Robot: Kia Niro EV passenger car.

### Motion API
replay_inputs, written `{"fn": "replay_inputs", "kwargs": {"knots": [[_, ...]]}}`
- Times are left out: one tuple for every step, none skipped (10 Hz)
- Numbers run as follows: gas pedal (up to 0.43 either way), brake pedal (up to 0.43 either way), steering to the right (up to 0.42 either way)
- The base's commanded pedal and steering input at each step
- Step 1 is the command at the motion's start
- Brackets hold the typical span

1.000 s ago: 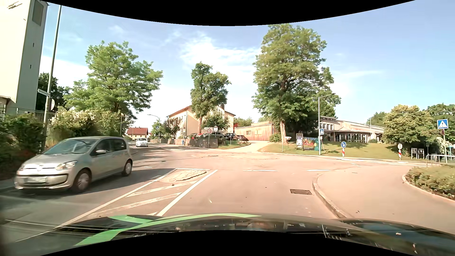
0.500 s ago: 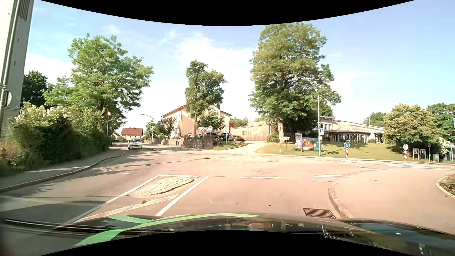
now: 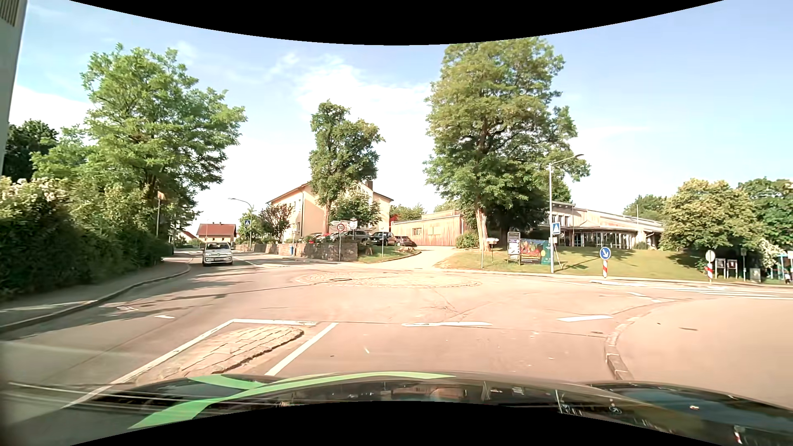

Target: Follow the waypoints while adhering to traffic rules and regulations

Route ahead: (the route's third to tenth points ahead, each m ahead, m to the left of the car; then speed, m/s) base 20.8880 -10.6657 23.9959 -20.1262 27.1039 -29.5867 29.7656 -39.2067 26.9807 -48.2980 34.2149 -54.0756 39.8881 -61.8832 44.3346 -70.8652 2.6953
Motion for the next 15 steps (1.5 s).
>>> {"fn": "replay_inputs", "kwargs": {"knots": [[0.000, 0.000, 0.092], [0.000, 0.000, 0.097], [0.000, 0.000, 0.103], [0.000, 0.000, 0.109], [0.000, 0.000, 0.118], [0.000, 0.000, 0.126], [0.000, 0.000, 0.134], [0.000, 0.000, 0.138], [0.000, 0.000, 0.142], [0.000, 0.000, 0.150], [0.000, 0.000, 0.159], [0.000, 0.000, 0.162], [0.000, 0.000, 0.163], [0.000, 0.091, 0.165], [0.000, 0.152, 0.171]]}}
